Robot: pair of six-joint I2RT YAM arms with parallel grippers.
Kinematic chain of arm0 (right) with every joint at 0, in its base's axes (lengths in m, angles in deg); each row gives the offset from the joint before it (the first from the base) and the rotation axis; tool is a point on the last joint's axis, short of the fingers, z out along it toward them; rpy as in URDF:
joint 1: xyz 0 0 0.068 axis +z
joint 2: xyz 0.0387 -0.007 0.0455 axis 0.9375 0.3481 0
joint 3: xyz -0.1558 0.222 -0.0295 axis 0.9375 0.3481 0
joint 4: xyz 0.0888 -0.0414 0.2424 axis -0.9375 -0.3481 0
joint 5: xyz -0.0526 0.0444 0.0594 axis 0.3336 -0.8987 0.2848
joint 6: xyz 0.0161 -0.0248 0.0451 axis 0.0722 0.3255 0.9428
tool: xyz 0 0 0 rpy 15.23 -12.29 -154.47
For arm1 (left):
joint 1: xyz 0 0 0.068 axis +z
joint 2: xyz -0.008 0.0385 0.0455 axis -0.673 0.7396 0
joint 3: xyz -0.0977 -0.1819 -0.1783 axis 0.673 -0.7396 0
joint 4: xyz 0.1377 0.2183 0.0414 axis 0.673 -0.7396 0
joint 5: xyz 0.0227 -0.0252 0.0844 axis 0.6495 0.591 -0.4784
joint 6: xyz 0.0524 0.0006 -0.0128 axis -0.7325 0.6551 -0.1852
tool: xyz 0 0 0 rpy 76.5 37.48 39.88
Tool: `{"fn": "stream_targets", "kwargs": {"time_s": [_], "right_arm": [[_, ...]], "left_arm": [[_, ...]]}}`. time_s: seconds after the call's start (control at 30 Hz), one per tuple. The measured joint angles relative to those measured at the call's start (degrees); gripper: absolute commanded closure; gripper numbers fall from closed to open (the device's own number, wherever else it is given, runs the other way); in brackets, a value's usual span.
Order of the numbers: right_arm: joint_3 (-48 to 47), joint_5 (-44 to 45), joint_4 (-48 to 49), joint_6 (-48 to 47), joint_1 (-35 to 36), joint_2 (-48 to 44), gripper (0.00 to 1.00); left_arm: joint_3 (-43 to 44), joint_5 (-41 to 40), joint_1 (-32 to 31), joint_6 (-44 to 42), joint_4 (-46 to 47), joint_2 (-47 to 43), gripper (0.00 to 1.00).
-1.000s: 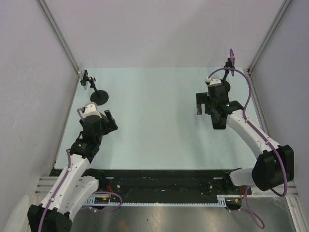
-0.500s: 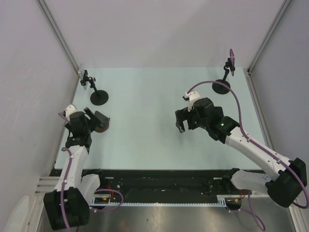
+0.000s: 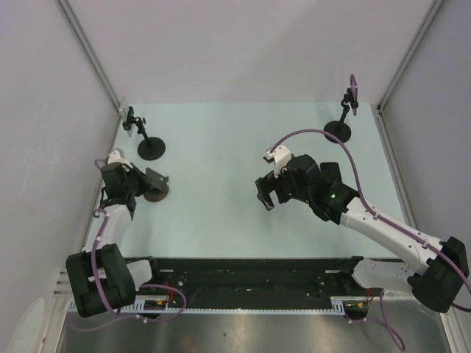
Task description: Remove the phone from the phone stand
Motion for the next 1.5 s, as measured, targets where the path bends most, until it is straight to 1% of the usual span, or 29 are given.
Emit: {"fn": "stream_targets", "kwargs": {"time_s": [0.07,0.2,0.33,0.43,0.6,0.77,0.97,1.2,1.37,1.5], "right_arm": [[0.02,0.0,0.42,-0.48,0.0,0.04,0.0],[0.09,0.0,1.36,-1.07,0.11,0.22,0.0],[0.09,0.13,1.6,-1.36,0.11,0.37,0.0],[0.11,1.16,1.4,-1.33,0.11,0.37,0.0],[0.33,3.93,-0.39,-1.16,0.11,-0.48,0.0],[1.77,6.56,-2.14,0.74,0.17,-4.17,0.01],[2.84,9.2,-4.57,3.28,0.26,-8.0,0.01],[3.56,11.65,-6.6,5.38,0.33,-9.16,0.01],[3.58,12.31,-7.28,6.16,0.37,-8.74,0.01],[3.58,12.39,-7.17,6.25,0.37,-7.61,0.01]], "left_arm": [[0.07,2.99,-0.04,-0.74,0.96,0.22,1.0],[1.84,5.99,-2.29,-3.34,1.38,1.6,1.0],[8.59,8.79,-7.82,-6.51,1.95,6.73,1.0],[16.52,12.66,-11.93,-8.0,3.67,13.2,1.0],[31.36,19.78,-16.61,-9.84,6.69,26.36,1.0],[45.53,27.58,-21.4,-10.43,8.0,39.82,1.0],[59.67,37.62,-26.16,-11.41,8.5,54.64,1.0],[67.91,43.95,-27.91,-11.39,8.57,64.78,1.0],[69.2,46.51,-27.98,-11.23,8.59,68.78,1.0],[69.2,48.85,-28.13,-10.99,9.09,69.88,1.0]]}}
